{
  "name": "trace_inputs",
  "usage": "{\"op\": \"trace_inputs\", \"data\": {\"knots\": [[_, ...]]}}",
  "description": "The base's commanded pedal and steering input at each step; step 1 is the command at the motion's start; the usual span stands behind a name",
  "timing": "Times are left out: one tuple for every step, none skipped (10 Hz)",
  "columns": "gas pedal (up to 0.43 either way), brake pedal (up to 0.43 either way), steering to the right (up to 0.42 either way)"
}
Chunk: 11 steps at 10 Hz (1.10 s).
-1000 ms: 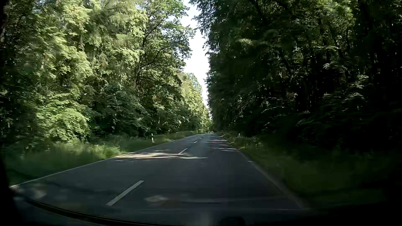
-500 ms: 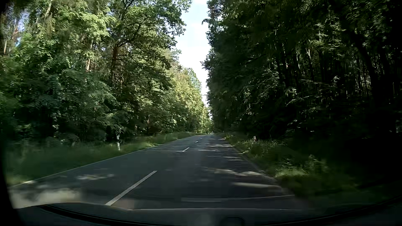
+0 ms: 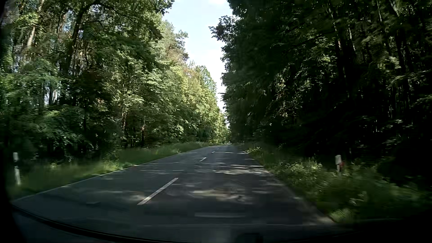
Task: Follow the waypoints while adhering to traffic rules and regulations
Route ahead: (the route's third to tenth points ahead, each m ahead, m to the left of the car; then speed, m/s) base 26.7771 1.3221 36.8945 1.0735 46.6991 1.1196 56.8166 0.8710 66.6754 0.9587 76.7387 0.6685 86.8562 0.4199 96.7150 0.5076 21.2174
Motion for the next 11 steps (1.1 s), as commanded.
{"op": "trace_inputs", "data": {"knots": [[0.339,0.030,-0.003],[0.339,0.030,-0.002],[0.339,0.030,-0.002],[0.339,0.030,-0.001],[0.339,0.030,-0.001],[0.339,0.030,0.000],[0.339,0.030,0.000],[0.339,0.030,0.001],[0.339,0.030,0.000],[0.339,0.030,0.000],[0.339,0.030,0.000]]}}
